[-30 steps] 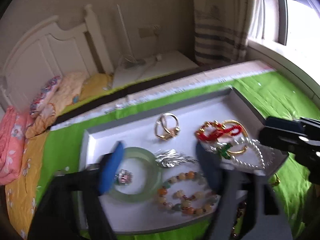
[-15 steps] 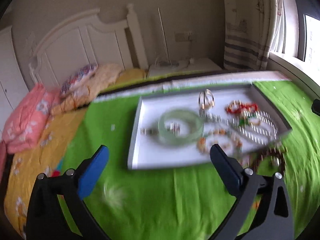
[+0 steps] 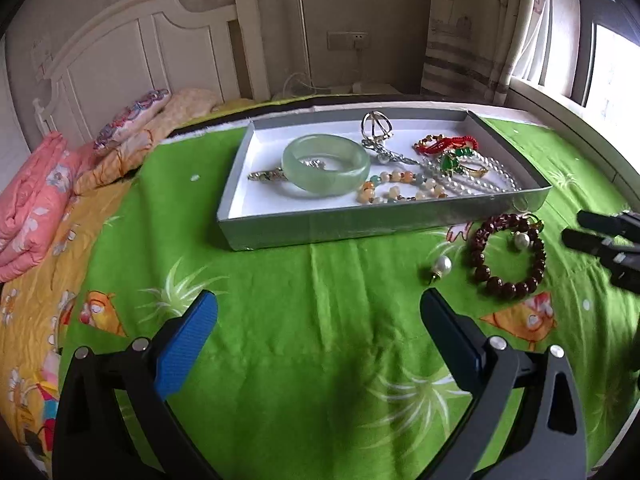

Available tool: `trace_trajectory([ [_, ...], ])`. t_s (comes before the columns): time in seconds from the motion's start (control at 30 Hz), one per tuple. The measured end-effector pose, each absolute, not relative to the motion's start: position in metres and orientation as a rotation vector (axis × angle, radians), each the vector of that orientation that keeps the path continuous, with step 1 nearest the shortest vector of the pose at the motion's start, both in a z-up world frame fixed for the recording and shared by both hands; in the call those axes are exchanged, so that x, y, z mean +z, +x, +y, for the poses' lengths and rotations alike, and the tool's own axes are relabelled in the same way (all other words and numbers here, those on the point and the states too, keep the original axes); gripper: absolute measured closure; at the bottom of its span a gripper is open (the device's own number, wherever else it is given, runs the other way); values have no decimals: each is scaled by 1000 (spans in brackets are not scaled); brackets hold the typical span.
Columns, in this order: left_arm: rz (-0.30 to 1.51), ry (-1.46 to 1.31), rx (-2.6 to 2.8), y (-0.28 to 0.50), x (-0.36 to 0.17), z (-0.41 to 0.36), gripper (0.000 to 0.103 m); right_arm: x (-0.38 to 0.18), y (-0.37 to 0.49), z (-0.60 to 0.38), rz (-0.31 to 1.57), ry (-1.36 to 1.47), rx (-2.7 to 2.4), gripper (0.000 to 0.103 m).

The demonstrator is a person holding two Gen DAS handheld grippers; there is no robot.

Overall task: Organize jewelry
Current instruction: 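Move both open tools back over the remaining jewelry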

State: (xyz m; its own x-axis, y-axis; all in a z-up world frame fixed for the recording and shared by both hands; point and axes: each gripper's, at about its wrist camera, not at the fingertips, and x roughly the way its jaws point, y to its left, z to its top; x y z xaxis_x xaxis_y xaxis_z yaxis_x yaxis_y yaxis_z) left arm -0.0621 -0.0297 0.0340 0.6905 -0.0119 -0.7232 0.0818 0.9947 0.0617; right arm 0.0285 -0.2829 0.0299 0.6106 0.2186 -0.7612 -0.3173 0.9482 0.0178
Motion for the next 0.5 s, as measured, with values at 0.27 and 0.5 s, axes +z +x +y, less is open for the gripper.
trace_trajectory([
  [0.27,815,38,-93,-59,35,-24,3,24,32,-269,884,-176,302,52],
  [0.5,817,11,-108,-57,35,-21,3,25,41,-255,887,-194,310,55],
])
